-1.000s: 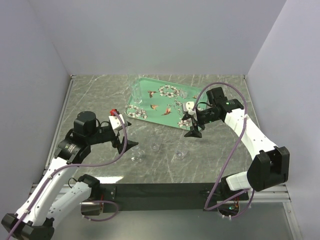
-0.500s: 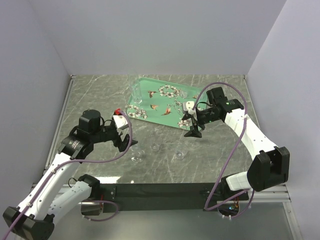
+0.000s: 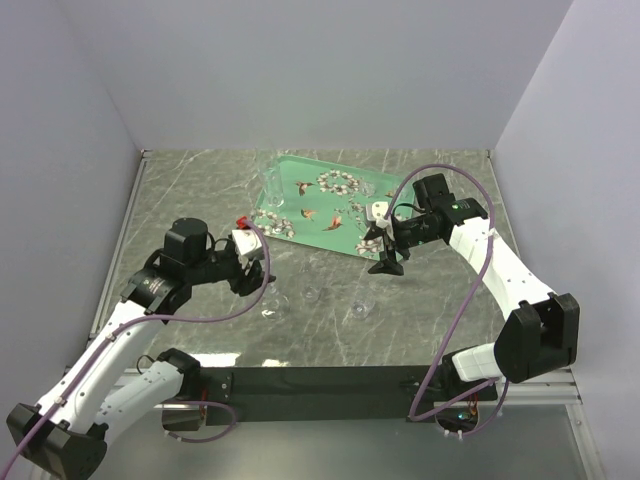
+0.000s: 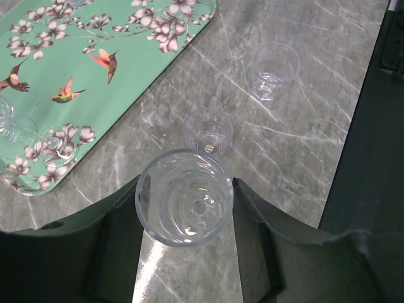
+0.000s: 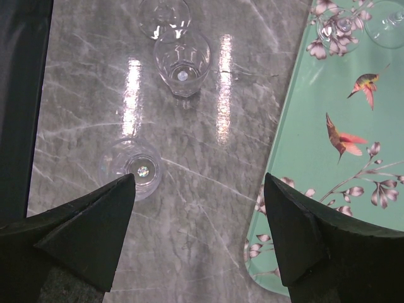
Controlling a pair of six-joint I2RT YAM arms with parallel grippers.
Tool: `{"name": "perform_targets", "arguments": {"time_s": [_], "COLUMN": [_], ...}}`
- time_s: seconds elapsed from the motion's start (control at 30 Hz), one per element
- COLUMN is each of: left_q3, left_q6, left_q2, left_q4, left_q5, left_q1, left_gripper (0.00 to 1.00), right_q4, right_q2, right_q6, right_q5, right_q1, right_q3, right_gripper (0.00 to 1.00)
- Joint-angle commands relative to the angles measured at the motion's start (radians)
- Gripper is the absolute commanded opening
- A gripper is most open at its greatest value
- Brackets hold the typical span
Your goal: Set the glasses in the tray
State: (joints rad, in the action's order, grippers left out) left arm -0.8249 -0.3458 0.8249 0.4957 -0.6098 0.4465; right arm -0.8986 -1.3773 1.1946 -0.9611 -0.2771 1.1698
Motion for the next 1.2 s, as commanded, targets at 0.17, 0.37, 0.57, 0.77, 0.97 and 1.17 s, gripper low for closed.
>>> {"name": "perform_targets", "arguments": {"time_s": [0.17,0.37,0.57,0.77,0.97,1.17], "left_q3": [-0.089,-0.207,-0.312,-0.404,-0.47,-0.5], "left_q6": [0.007,0.031,0.048,0.038,0.048,0.07], "left_q2": [-0.018,0.031,0.118,0.23,0.348,0.456], "left_q4": [-0.039,-0.037,-0.057,-0.091,-0.158,-0.239], "left_q5": [0.039,0.108,0.159,0.217,0.223,0.22], "left_q1": [0.009,0.008,0.009,0.015,0.026,0.047], "left_gripper": [0.39,0.39,0.4,0.4,0.4,0.4], "right_q4": [0.023,0.066,0.104,0.151,0.174,0.199], "right_q2": [0.023,0.032,0.044,0.053,0.057,0.058], "right_q6": [-0.019,-0.11,-0.188,-0.251,-0.286,-0.309], "right_q5": [-0.002,0.005,0.005,0.019,0.027,0.038], "right_q1": [-0.005,0.007,0.032,0.052,0.073,0.093], "right_q3": [0.021,0.027,0.031,0.022,0.011,0.002], "right_gripper": [0.89,0.89,0.89,0.89,0.89,0.89]}}
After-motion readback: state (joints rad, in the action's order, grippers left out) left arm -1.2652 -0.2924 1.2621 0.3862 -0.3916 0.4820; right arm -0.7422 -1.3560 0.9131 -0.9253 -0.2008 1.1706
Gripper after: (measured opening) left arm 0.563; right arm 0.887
